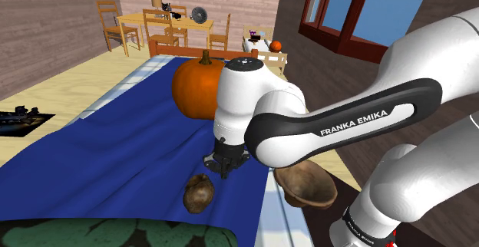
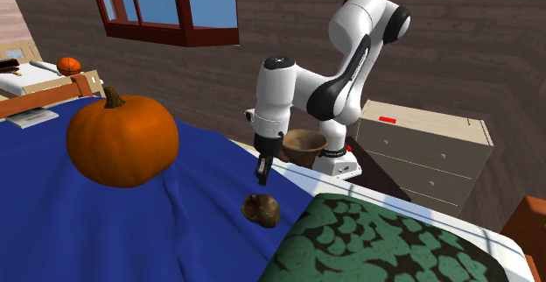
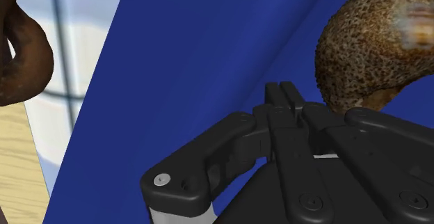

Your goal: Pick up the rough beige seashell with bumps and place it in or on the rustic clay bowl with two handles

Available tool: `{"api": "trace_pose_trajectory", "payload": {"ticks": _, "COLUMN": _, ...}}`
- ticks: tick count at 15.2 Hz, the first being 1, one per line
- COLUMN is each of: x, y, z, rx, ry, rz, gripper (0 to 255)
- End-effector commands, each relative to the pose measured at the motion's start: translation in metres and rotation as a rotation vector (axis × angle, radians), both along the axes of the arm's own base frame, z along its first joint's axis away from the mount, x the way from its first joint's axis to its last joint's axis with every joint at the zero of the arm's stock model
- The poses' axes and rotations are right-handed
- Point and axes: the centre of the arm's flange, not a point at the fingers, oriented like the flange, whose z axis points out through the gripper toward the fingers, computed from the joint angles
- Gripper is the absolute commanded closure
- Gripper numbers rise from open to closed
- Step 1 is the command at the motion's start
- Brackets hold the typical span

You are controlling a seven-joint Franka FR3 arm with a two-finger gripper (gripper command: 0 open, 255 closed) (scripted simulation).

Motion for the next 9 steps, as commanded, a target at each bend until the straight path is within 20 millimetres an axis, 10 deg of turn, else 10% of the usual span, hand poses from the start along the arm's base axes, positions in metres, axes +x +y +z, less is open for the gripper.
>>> {"api": "trace_pose_trajectory", "payload": {"ticks": 1, "x": 0.0, "y": 0.0, "z": 0.0, "rx": 0.0, "ry": 0.0, "rz": 0.0, "gripper": 255}}
{"api": "trace_pose_trajectory", "payload": {"ticks": 4, "x": 0.0, "y": 0.0, "z": 0.0, "rx": 0.0, "ry": 0.0, "rz": 0.0, "gripper": 255}}
{"api": "trace_pose_trajectory", "payload": {"ticks": 5, "x": 0.0, "y": 0.0, "z": 0.0, "rx": 0.0, "ry": 0.0, "rz": 0.0, "gripper": 0}}
{"api": "trace_pose_trajectory", "payload": {"ticks": 9, "x": -0.005, "y": 0.007, "z": 0.018, "rx": 0.323, "ry": 0.016, "rz": -0.741, "gripper": 0}}
